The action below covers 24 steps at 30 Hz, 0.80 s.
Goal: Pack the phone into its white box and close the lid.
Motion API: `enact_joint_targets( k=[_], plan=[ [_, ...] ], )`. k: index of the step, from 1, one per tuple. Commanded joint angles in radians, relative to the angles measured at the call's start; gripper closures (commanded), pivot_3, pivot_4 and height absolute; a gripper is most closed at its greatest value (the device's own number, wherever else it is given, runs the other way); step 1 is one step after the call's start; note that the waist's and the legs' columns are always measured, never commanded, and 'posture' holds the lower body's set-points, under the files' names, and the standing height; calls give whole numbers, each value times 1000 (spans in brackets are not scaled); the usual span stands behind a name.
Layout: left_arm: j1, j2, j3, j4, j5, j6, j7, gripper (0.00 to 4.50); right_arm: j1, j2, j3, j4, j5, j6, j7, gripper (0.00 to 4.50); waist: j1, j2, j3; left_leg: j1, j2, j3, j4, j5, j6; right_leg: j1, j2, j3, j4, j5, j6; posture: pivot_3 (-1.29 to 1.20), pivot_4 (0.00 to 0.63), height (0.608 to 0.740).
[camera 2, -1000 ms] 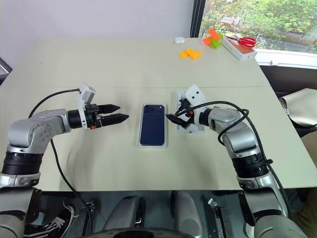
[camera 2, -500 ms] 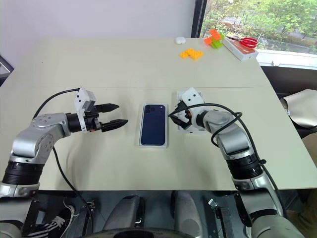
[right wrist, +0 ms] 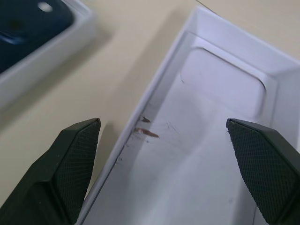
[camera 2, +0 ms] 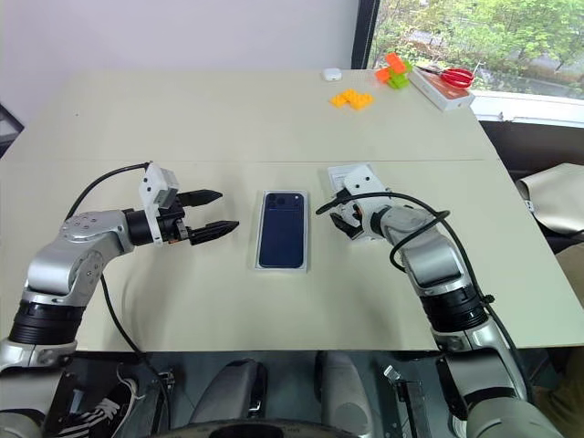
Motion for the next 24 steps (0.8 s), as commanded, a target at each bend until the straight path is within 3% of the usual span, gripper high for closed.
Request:
enact_joint_targets(
  k=[1, 9, 17, 20, 24],
  plan=[
    [12, -4, 5, -37, 6, -30, -2, 31, -14, 12, -38, -73, 21, 35, -6, 0, -2, 0, 0, 0, 0, 0, 0, 0, 0, 0, 0, 0, 0, 0, 0, 0, 150, 740],
    [35, 9, -22, 20, 89, -164, -45, 31, -57, 142, -42, -84, 11, 152, -117, 0, -1, 0, 0, 1, 2, 0, 0, 0, 0, 0, 2, 0, 1, 0, 0, 0, 150, 740],
    [49, 40, -48, 87, 147, -175, -65, 31, -80, 135, -46, -47, 11, 116, -130, 0, 0, 0, 0, 0, 1, 0, 0, -1, 1, 0, 1, 0, 0, 0, 0, 0, 150, 740],
    [32, 36, -9, 98, 71, -22, -64, 823, -74, 123, -31, -46, 9, 101, -120, 0, -1, 0, 0, 0, 1, 0, 0, -1, 1, 0, 1, 0, 0, 0, 0, 0, 150, 740],
    [21, 38, -50, 107, 83, 97, -44, 2782, -75, 133, -45, -37, 14, 95, -129, 0, -2, 0, 0, 0, 1, 0, 0, -1, 1, 0, 1, 0, 0, 0, 0, 0, 150, 740]
  ],
)
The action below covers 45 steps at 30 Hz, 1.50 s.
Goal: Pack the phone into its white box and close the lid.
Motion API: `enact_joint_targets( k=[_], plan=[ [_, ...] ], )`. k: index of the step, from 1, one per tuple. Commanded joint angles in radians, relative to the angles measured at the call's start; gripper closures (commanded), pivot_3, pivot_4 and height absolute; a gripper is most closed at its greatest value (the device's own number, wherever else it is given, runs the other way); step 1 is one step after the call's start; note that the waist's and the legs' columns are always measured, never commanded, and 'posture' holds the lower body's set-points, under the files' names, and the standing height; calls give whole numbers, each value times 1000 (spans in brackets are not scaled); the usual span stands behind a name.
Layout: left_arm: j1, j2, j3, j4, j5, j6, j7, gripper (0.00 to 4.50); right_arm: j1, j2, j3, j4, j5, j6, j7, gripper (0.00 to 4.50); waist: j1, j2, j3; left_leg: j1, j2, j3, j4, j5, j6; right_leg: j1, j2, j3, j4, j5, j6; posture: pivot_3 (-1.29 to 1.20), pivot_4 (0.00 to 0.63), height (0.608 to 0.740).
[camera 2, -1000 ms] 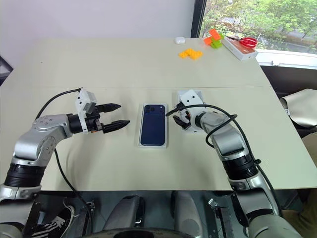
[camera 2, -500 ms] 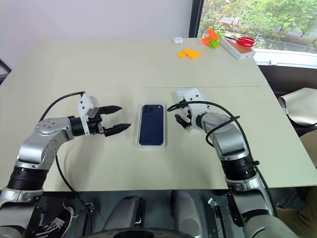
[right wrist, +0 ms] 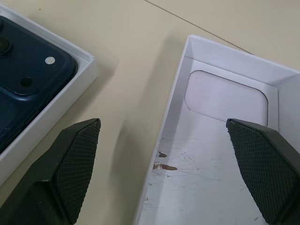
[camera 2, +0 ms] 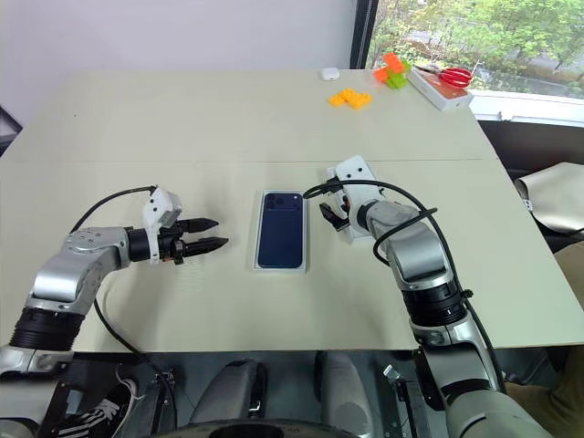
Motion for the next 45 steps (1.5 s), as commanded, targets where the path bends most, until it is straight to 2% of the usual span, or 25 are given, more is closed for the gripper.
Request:
enact_joint_targets(
  k=[1, 3, 4, 8, 15, 24, 35, 45],
  plan=[
    [-27, 5, -21, -19, -21, 129, 6, 3250, -19, 1, -18, -7, -3, -28, -6, 0, 0, 0, 0, 0, 0, 0, 0, 0, 0, 0, 0, 0, 0, 0, 0, 0, 150, 740],
    [-31, -29, -61, -55, 6, 115, 27, 4330, -22, -3, -12, 6, -7, -43, -4, 0, 0, 0, 0, 0, 0, 0, 0, 0, 0, 0, 0, 0, 0, 0, 0, 0, 150, 740],
    [-37, -45, -71, -66, 5, 138, 43, 4431, -23, -3, -11, 10, -7, -47, -4, 0, 2, 0, 0, 0, 0, 0, 0, 0, 0, 0, 0, 0, 0, 0, 0, 0, 150, 740],
    [-74, -111, -134, -55, 52, 230, 137, 4431, -26, 2, -15, 19, -6, -61, -9, 0, 7, 0, 0, 0, -1, 0, 0, 0, 0, 1, -1, 0, 0, 0, 0, 0, 150, 740],
    [-97, -208, -216, -91, 38, 291, 143, 4431, -25, 2, -8, 28, -13, -74, -14, 0, 7, 2, -1, 2, -1, 0, 0, 0, 0, 3, -1, 0, 0, 0, 0, 0, 150, 740],
    [-125, -260, -250, -50, 72, 260, 153, 4431, -24, -1, -11, 31, -22, -87, -14, 0, 9, 2, -1, 2, -2, -1, 0, 0, 0, 3, -1, 0, 0, 0, 0, 0, 150, 740],
    [-176, -272, -226, 57, 113, 184, 159, 4431, -14, -13, -9, 31, -35, -101, -12, 0, 5, 2, -1, 4, -2, -1, 1, 0, 0, 5, -1, 0, 0, 0, 0, 0, 150, 740],
    [-189, -227, -180, 124, 120, 134, 171, 4431, -1, -10, -6, 14, -38, -95, -10, 0, -2, 2, -1, 5, 0, 0, 1, 0, 0, 5, 1, 0, 0, 0, 0, 0, 150, 740]
  ],
)
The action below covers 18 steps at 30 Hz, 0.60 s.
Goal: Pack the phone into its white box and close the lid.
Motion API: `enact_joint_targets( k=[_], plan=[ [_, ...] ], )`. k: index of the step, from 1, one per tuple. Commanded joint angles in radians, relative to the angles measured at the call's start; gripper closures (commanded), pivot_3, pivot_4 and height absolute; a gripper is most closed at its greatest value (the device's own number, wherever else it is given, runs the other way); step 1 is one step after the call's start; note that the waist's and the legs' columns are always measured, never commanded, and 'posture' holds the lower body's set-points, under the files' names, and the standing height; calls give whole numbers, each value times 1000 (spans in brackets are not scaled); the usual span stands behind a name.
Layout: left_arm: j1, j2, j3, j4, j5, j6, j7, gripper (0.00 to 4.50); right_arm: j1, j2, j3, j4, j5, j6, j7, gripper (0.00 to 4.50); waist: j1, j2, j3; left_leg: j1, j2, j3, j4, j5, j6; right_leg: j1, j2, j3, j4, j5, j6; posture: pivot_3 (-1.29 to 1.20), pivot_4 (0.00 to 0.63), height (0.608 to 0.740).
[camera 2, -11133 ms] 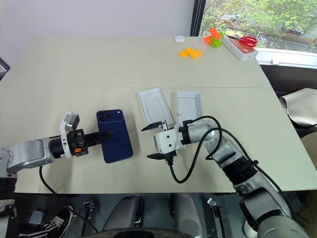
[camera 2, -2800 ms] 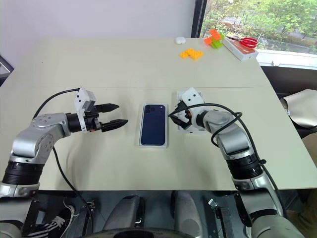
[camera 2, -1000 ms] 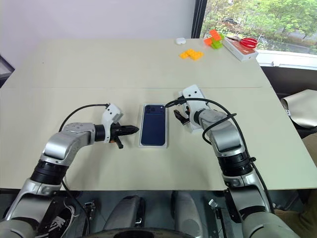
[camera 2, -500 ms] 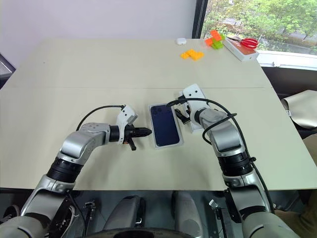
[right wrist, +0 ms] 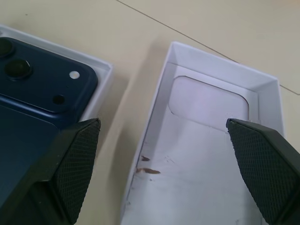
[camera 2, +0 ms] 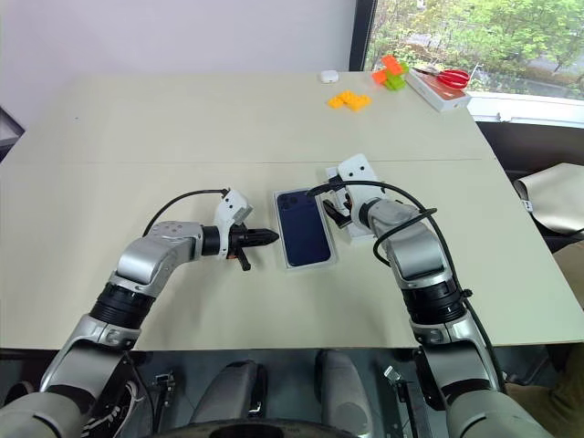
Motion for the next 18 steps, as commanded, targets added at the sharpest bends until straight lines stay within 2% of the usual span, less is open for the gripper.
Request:
enact_joint_targets(
  k=[1, 10, 18],
  plan=[
    [-2, 30, 25, 55, 42, -18, 30, 4431, -3, -7, -6, -35, -6, -19, 2, 0, -2, 0, 0, 0, 0, 0, 0, 0, 0, 0, 0, 0, 0, 0, 0, 0, 150, 740],
    [-44, 8, 56, 165, 58, -97, 98, 4431, -2, -8, -3, -32, -17, -24, 2, 0, -1, 0, 0, 0, 1, 0, 0, 0, 0, 0, 1, 0, 0, 0, 0, 0, 150, 740],
    [-88, -55, 58, 256, 82, -150, 143, 4431, 4, -10, 0, -34, -23, -27, 3, 0, 4, 0, 0, 0, 0, 0, 0, 0, 0, 0, 0, 0, 0, 0, 0, 0, 150, 740]
  ],
)
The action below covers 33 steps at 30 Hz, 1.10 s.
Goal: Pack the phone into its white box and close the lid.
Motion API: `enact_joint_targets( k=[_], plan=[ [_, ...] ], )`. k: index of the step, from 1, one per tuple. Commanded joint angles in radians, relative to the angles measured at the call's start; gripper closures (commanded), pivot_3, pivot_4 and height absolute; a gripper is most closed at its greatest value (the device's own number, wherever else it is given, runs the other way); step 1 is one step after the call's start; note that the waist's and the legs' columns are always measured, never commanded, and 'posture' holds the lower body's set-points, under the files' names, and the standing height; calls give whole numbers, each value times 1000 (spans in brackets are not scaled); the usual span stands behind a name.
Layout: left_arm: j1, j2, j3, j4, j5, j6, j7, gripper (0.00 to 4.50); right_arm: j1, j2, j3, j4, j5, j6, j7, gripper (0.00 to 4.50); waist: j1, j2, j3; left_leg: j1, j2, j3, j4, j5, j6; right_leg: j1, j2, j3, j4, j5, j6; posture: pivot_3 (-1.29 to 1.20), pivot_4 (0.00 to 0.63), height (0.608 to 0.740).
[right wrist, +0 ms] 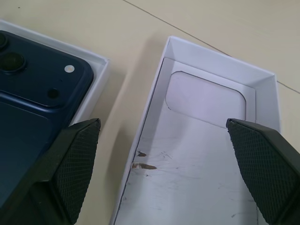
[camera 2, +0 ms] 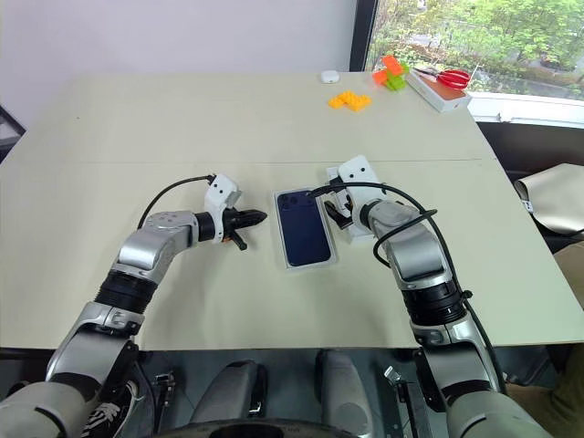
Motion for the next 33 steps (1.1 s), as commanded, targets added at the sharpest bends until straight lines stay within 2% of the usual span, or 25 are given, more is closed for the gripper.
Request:
enact_joint_targets(
  k=[1, 17, 23, 27, 33],
  plan=[
    [-17, -26, 11, 66, 37, 0, 48, 4431, -3, -9, -2, -32, -9, -28, 2, 0, 2, 0, 0, 0, 0, 0, 0, 0, 0, 0, 0, 0, 0, 0, 0, 0, 150, 740],
    [-86, -120, 0, 175, 71, -65, 60, 4431, -6, -22, -1, -5, -40, -52, 5, 0, 4, 0, 0, -1, -1, 0, 0, 0, 0, 0, -1, 0, -1, 0, 0, 0, 150, 740],
    [-65, -142, -24, 82, 49, 9, 8, 4431, -14, -24, -7, 17, -44, -67, 4, 0, 3, 0, 0, -2, -1, 0, 0, 0, 0, 0, -1, 0, -1, 0, 1, 0, 150, 740],
    [-64, -157, -27, 83, 66, 6, 19, 4431, -16, -32, 3, 29, -54, -83, 6, 0, 4, 0, 0, -2, -1, 0, -1, -1, 1, 0, -1, 0, -2, -1, 1, 0, 150, 740],
    [-42, -123, 3, 20, 60, 33, 14, 4431, -3, -32, 5, 14, -58, -72, 13, 0, 2, 0, 0, -2, -2, 0, -1, -1, 1, 0, -2, 0, -2, -1, 1, 0, 150, 740]
  ],
)
